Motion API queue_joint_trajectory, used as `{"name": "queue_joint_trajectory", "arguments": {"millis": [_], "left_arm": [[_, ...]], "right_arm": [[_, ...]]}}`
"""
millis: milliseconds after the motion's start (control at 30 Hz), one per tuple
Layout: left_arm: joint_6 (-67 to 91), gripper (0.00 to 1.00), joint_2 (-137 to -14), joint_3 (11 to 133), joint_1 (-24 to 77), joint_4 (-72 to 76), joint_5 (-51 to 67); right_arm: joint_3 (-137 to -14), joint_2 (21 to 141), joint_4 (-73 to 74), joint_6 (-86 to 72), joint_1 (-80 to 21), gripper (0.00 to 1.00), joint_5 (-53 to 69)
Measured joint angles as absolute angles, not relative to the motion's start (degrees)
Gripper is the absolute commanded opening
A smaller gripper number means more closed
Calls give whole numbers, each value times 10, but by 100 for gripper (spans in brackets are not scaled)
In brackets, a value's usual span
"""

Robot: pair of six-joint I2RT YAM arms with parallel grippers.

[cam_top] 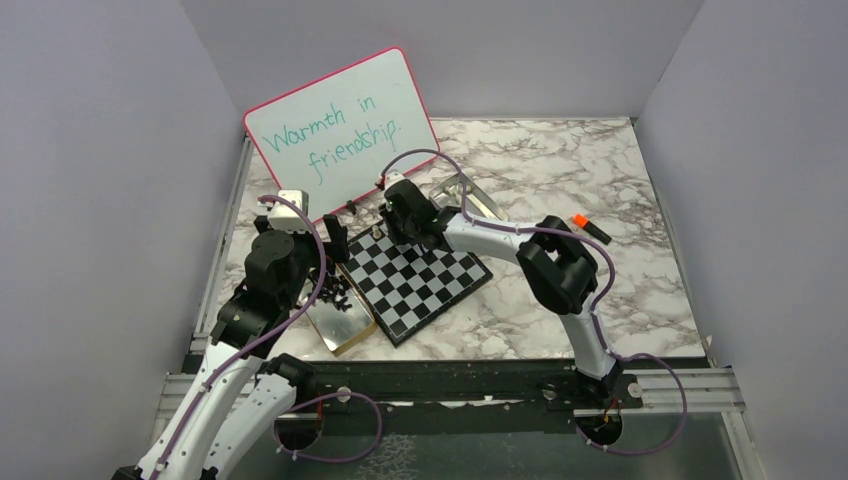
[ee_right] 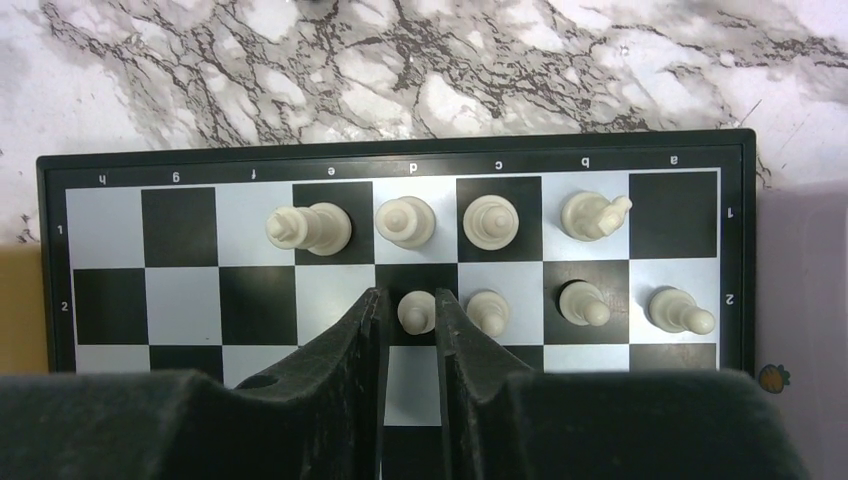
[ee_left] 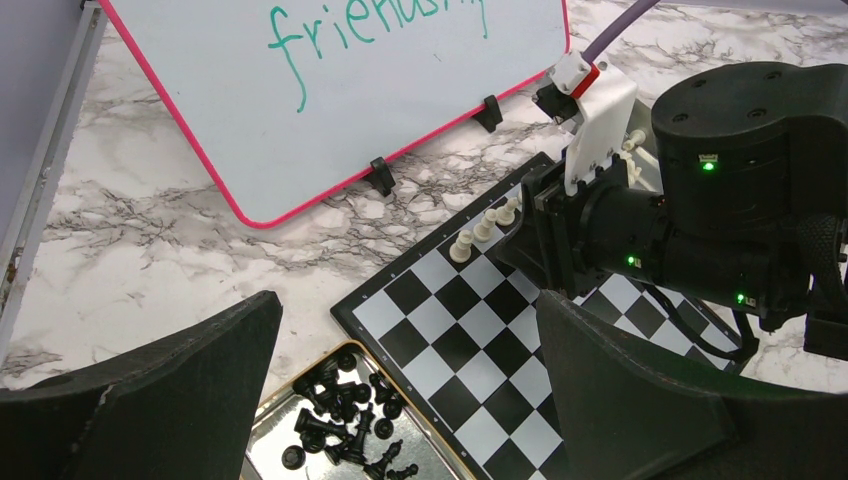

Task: Set up the chess pieces on the board
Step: Place the chess piece on the chessboard, then pick up the chess piece from the storage box.

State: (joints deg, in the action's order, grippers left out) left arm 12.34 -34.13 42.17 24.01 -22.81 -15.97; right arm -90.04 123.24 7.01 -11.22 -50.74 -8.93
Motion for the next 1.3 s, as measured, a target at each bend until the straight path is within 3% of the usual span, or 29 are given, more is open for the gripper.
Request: {"name": "queue_joint_trajectory", "arguments": {"millis": [700, 1300], "left_arm": [[123, 99, -342, 422, 240, -228, -159], [123, 99, -348, 422, 240, -228, -159]], "right_arm": [[-915, 1182, 94, -93, -493, 30, -97], [-846, 1129, 91, -77, -311, 30, -115]]}}
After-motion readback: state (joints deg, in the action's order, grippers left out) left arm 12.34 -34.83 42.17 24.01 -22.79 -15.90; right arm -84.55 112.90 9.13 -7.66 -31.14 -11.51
